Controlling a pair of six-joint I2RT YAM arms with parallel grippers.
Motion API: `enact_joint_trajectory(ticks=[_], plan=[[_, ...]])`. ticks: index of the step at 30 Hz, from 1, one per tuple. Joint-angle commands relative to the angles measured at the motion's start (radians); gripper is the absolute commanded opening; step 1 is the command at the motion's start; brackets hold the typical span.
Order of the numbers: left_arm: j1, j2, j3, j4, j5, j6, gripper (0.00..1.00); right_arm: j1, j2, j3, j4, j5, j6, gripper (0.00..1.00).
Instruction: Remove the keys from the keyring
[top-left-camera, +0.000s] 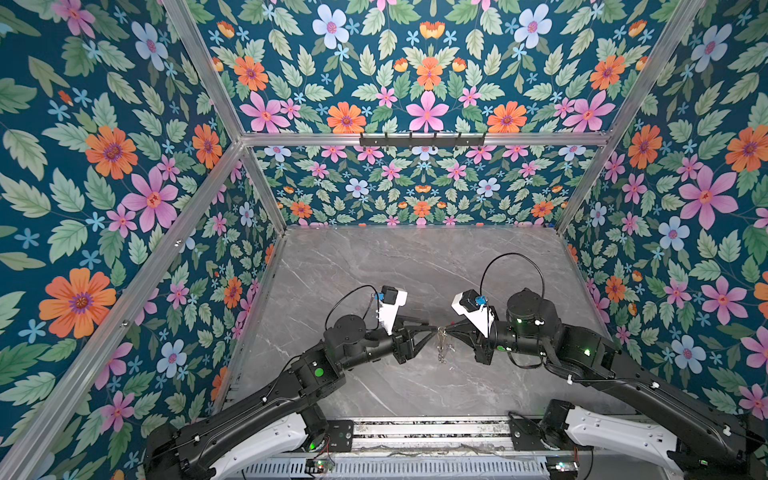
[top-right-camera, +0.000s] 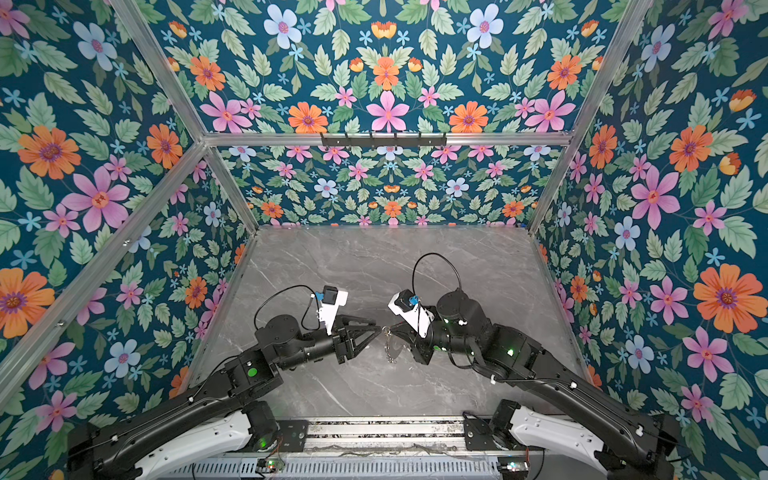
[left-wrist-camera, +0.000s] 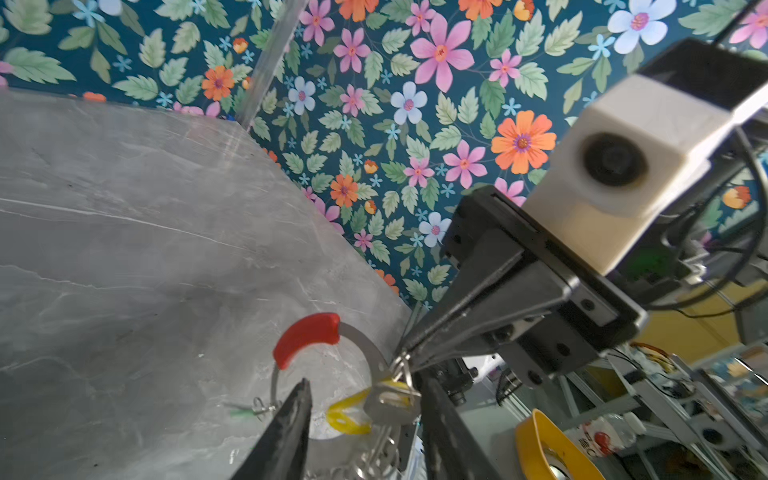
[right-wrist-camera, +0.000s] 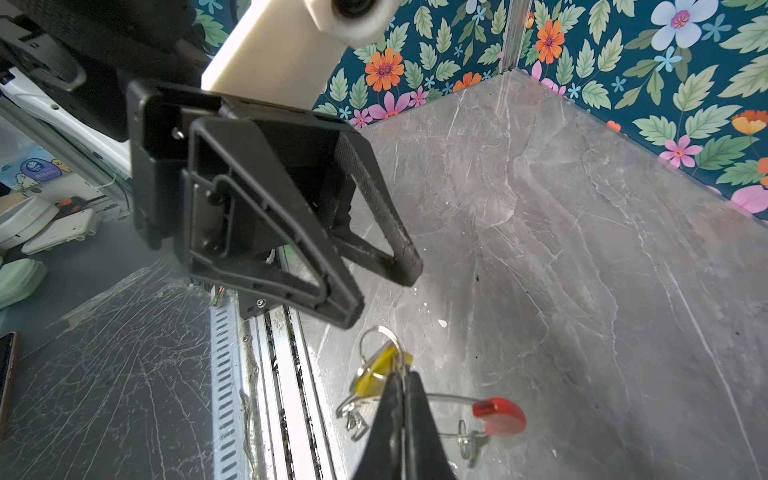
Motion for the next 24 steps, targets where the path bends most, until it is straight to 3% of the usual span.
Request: enact_joint_trajectory(ticks=[1,21,24], plan=[[0.003,0.018,0.001,0.084,0.063,-0.049,0.43,0.001,0.001,0.003,0.027,0.018,-0.010,0.00],[0.004,0.053,0.023,0.046,0.061,-0.055,0.02,0.001,0.020,0.006,0.025,0.012,-0.017,0.00],[0.004,0.051,0.019,0.049,0.064,-0.064,0.00,0.000,0.019,-0.003,0.039,0.012,-0.016,0.00]])
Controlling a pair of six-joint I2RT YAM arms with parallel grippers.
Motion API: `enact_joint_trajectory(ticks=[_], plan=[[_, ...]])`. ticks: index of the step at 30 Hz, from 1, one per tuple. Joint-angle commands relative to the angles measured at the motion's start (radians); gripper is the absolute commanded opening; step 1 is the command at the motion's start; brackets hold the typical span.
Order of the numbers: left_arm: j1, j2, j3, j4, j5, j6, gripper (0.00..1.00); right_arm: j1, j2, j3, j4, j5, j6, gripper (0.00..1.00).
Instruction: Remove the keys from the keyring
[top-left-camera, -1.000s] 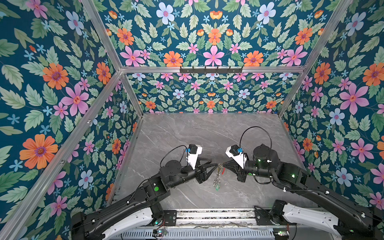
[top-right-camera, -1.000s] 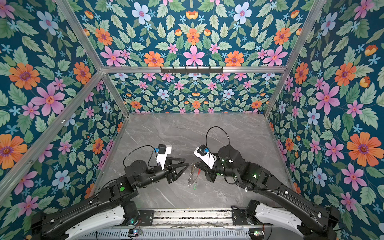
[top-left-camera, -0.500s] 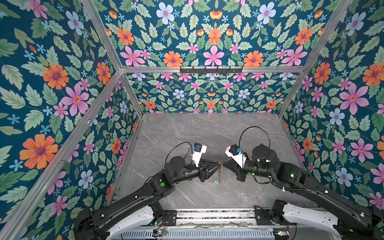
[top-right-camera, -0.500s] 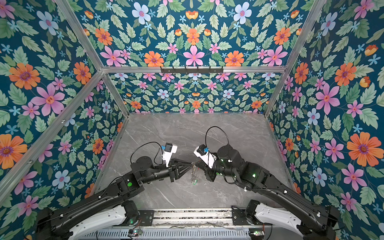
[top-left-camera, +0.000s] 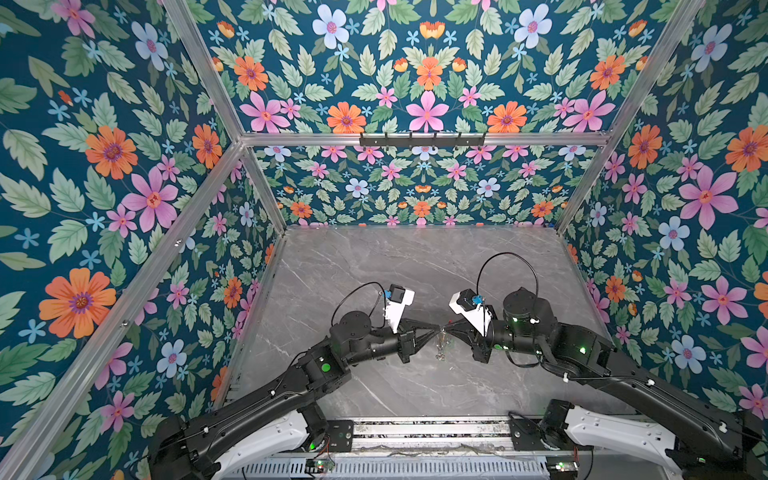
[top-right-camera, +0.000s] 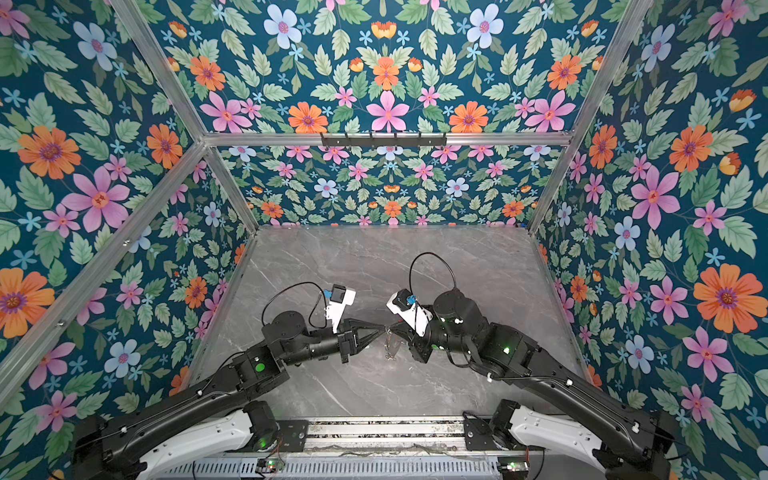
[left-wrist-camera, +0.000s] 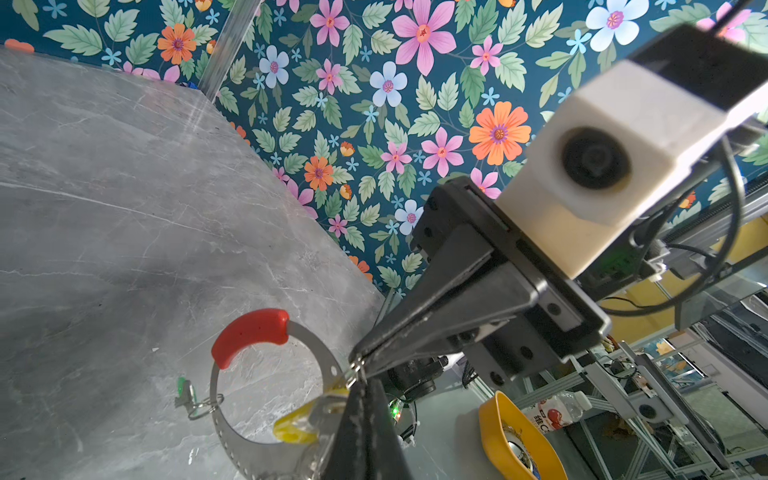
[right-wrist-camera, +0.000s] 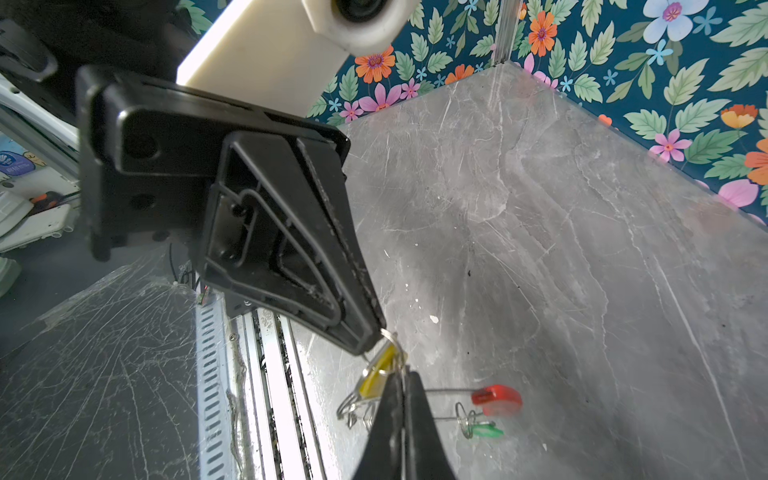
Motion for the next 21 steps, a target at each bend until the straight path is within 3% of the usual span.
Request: enact_joint_trajectory(ticks=[1,8,14,21], plan=[[0.001,-0.001,0.008,0.010,0.001,-0.003,0.00,0.001,-0.004,-0.008,0.049,-0.013,-0.005,0.00],[0.013,0.014,0.070,-0.157,-0.040,-0.006,0.00,0.000,-0.020,-0.053,0.143,-0.054,0.004,0.00],[0.071,0.005,0.085,-0.234,0.030,-0.025,0.00,0.001,-0.015,-0.059,0.161,-0.096,-0.003,0.00],[0.083,0.037,0.158,-0.397,0.060,0.037,0.00,0.000,-0.002,-0.054,0.122,-0.145,-0.017,0.00]])
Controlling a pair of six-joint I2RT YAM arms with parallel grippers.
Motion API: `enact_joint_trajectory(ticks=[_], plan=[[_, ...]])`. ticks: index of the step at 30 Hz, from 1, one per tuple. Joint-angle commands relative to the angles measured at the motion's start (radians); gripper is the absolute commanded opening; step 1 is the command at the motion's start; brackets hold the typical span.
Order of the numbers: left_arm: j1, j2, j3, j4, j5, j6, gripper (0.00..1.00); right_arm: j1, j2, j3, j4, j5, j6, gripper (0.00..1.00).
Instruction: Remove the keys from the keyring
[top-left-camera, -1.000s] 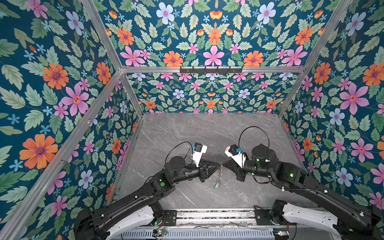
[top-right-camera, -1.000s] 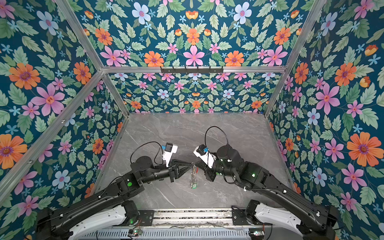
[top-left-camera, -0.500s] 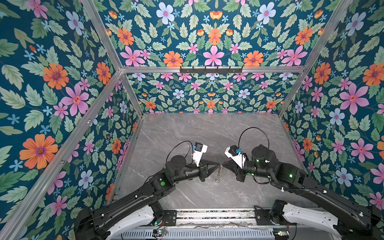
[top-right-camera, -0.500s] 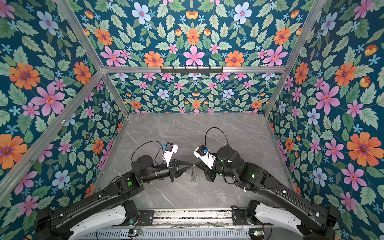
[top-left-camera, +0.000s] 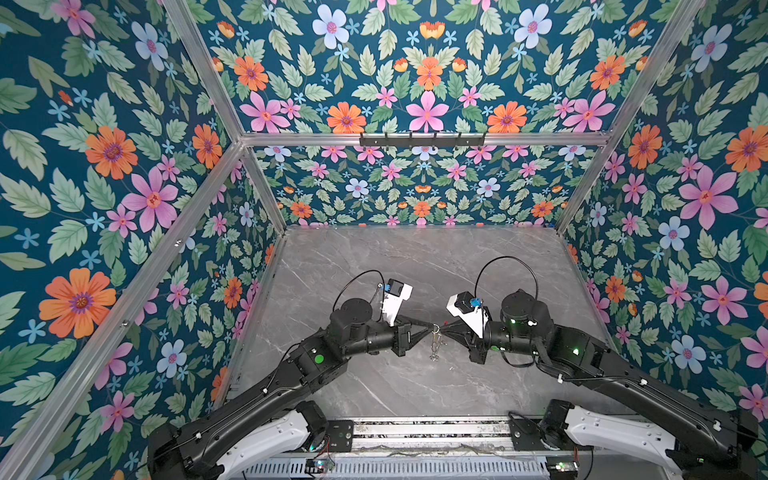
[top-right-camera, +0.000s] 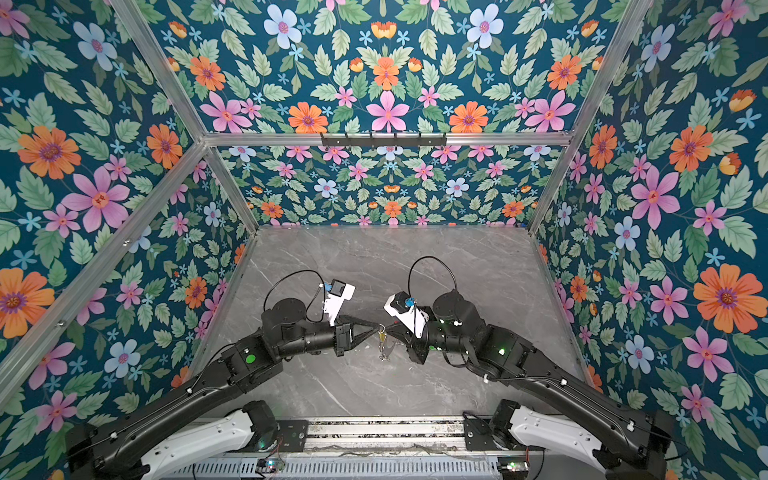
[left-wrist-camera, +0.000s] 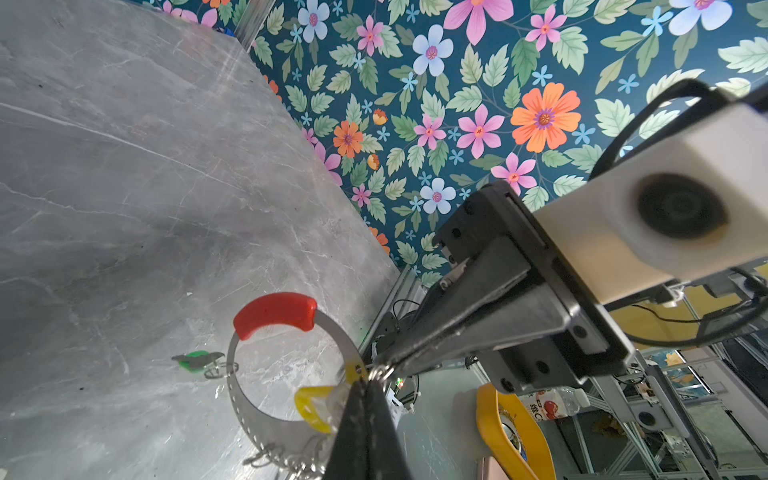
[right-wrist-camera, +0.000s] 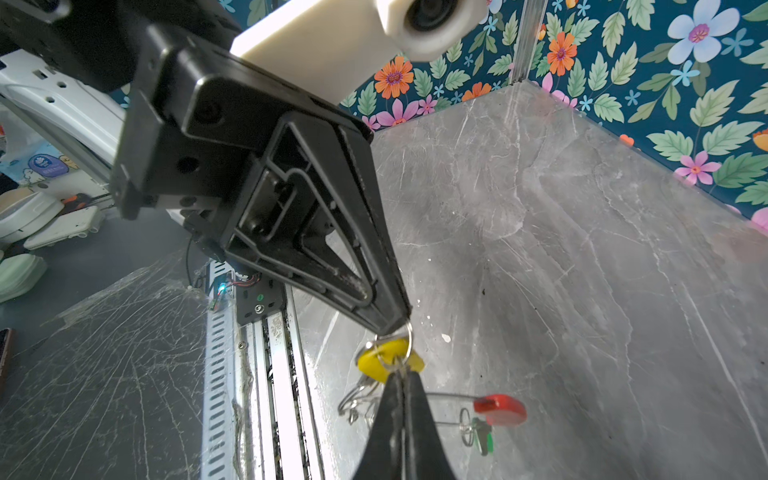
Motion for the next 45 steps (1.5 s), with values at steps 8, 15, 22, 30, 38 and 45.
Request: enact_joint_trajectory(ticks=[8,15,22,30,38,45], plan=[[0.015,0.069,0.067,-0.176,0.052,0.050,0.00,0.003,-0.008,-0.009,0.056,-0.116,0.005,0.00],[0.020,0.078,0.087,-0.236,0.060,0.062,0.00,0.004,-0.013,-0.026,0.077,-0.113,0.011,0.00],[0.028,0.065,0.090,-0.258,0.078,0.060,0.00,0.006,-0.003,-0.004,0.017,-0.048,-0.021,0.00],[0.030,0.065,0.109,-0.282,0.045,0.054,0.32,0.031,0.022,0.006,0.022,-0.015,-0.027,0.00],[0.026,-0.107,0.004,-0.095,-0.031,0.090,0.45,0.031,-0.004,-0.014,0.070,0.017,0.003,0.00],[0.025,-0.219,-0.190,0.255,0.022,0.078,0.47,0.031,-0.021,-0.032,0.123,0.025,0.045,0.00]])
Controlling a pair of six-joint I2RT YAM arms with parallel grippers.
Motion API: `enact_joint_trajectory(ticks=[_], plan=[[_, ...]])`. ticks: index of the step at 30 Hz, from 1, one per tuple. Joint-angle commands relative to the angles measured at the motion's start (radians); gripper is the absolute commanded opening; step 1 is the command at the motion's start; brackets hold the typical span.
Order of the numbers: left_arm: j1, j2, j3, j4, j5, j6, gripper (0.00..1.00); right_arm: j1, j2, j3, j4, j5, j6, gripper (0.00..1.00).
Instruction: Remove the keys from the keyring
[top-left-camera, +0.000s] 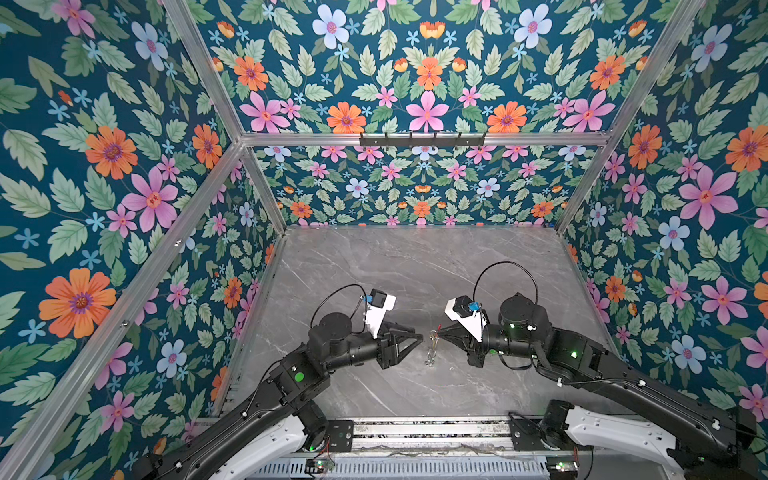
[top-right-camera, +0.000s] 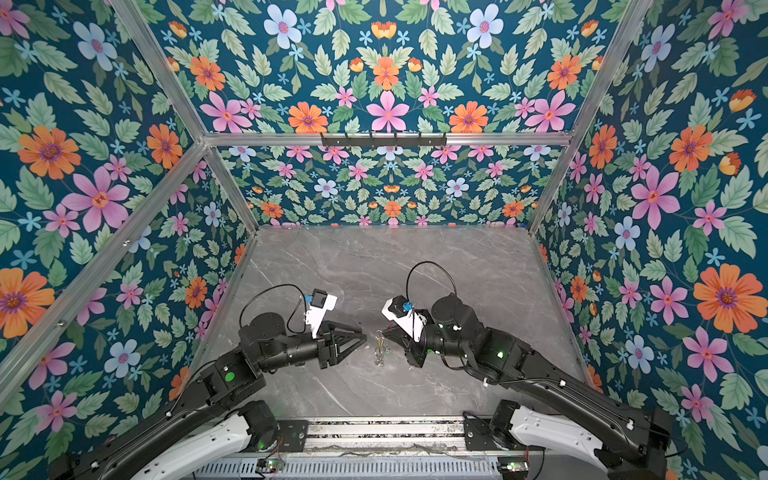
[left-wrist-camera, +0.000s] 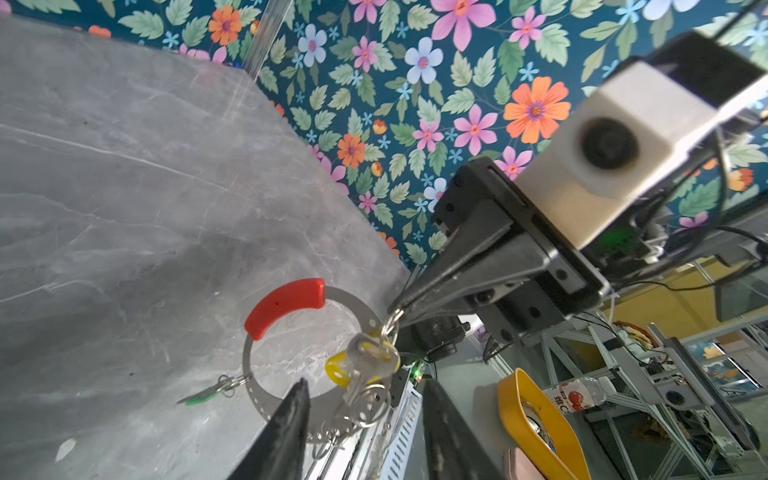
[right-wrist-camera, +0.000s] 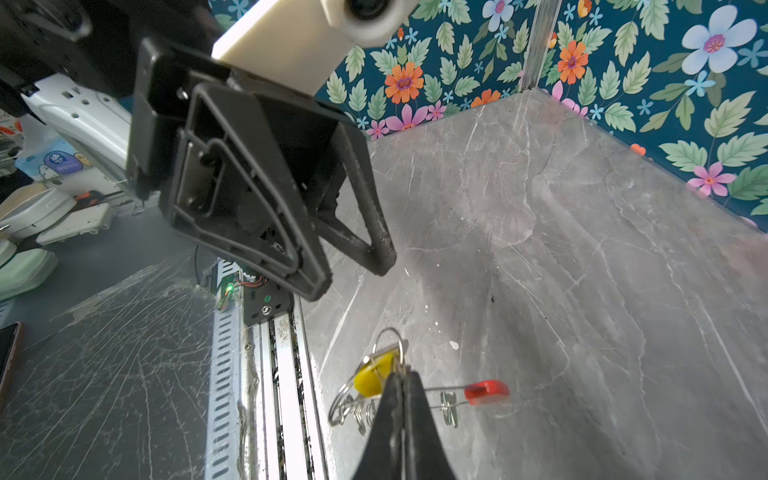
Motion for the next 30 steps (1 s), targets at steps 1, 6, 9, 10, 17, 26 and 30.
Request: enact_joint_trajectory(ticks=[1,6,9,10,17,26,30], plan=[[0.000,-0.002,-0.040,0.222,0.026,0.007,0.46,0.001,-0.008,-0.004,0.073,0.001,0.036,0.00],[-0.030,0.011,-0.106,0.374,0.029,0.009,0.47,0.001,-0.001,-0.004,0.077,-0.008,0.055,0.00],[-0.048,0.026,-0.101,0.369,-0.005,0.037,0.47,0.001,-0.005,-0.008,0.079,-0.003,0.064,0.00],[-0.053,0.033,-0.094,0.354,-0.015,0.048,0.47,0.000,-0.007,-0.007,0.079,-0.001,0.066,0.00],[-0.154,0.085,-0.059,0.275,-0.136,0.132,0.48,0.000,0.004,-0.005,0.082,0.001,0.074,0.00],[-0.224,0.120,-0.014,0.133,-0.349,0.188,0.39,0.000,0.005,0.002,0.080,-0.008,0.074,0.00],[-0.226,0.109,-0.018,0.116,-0.396,0.193,0.33,0.000,0.007,0.002,0.079,-0.015,0.074,0.00]])
